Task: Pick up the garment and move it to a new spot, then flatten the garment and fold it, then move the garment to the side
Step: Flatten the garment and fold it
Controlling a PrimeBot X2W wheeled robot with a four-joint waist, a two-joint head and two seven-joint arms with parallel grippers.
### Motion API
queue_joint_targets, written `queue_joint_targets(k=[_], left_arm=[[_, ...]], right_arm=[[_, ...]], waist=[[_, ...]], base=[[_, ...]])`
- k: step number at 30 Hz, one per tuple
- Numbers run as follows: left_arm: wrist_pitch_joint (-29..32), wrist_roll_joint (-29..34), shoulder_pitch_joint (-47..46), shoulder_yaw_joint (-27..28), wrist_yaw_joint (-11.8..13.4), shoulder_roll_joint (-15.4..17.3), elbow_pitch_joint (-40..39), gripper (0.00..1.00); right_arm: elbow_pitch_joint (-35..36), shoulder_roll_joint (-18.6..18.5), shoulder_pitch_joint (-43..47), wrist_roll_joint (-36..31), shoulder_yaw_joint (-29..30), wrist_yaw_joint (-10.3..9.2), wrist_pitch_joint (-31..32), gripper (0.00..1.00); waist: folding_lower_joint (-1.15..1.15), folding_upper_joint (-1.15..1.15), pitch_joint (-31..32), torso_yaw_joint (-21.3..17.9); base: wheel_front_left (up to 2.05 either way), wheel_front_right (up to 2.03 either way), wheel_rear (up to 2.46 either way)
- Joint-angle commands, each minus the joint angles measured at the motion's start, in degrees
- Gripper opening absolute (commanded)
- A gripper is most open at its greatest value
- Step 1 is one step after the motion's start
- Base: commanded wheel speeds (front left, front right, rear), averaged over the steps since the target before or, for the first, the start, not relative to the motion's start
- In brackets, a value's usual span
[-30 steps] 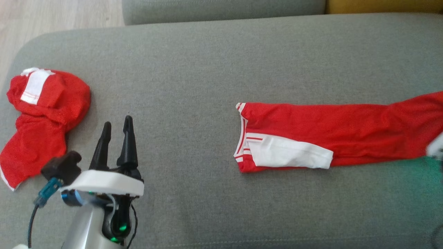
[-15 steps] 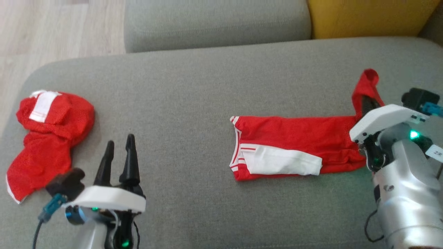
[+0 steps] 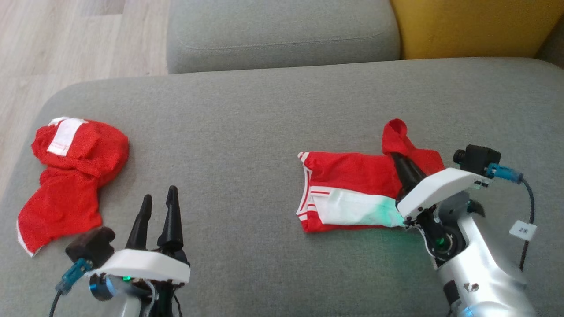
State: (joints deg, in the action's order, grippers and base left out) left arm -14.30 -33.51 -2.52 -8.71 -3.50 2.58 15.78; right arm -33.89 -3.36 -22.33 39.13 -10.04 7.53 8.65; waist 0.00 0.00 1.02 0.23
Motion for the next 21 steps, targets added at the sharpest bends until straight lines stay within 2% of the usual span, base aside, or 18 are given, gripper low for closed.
queue_joint_targets(k=[1,8,9,21], left_arm=[[-0.7,-0.7,-1.9,1.3,0.3,0.3,-1.6,1.0],[-0.7,-1.1,-2.2,0.6,0.4,0.3,-1.3,1.0],[-0.7,-1.3,-2.3,0.5,0.3,0.3,-1.2,1.0],[-0.7,-1.4,-4.0,-0.7,0.3,0.3,-0.6,1.0]], right_arm=[[2.0,0.5,-1.5,2.3,-1.7,-0.04,-1.2,0.0],[-2.0,0.5,-2.5,14.0,-9.5,-0.04,-6.3,0.0],[-3.6,0.5,-3.4,16.3,-12.1,-0.04,-8.1,0.0],[-12.1,0.5,-9.8,29.0,-23.5,-0.04,-16.3,0.0]], waist=[[0.0,0.0,-0.2,0.4],[0.0,0.0,-1.2,2.2],[0.0,0.0,-1.6,2.7],[0.0,0.0,-4.2,5.8]], base=[[0.0,0.0,0.0],[0.0,0.0,0.0],[0.0,0.0,0.0],[0.0,0.0,0.0]])
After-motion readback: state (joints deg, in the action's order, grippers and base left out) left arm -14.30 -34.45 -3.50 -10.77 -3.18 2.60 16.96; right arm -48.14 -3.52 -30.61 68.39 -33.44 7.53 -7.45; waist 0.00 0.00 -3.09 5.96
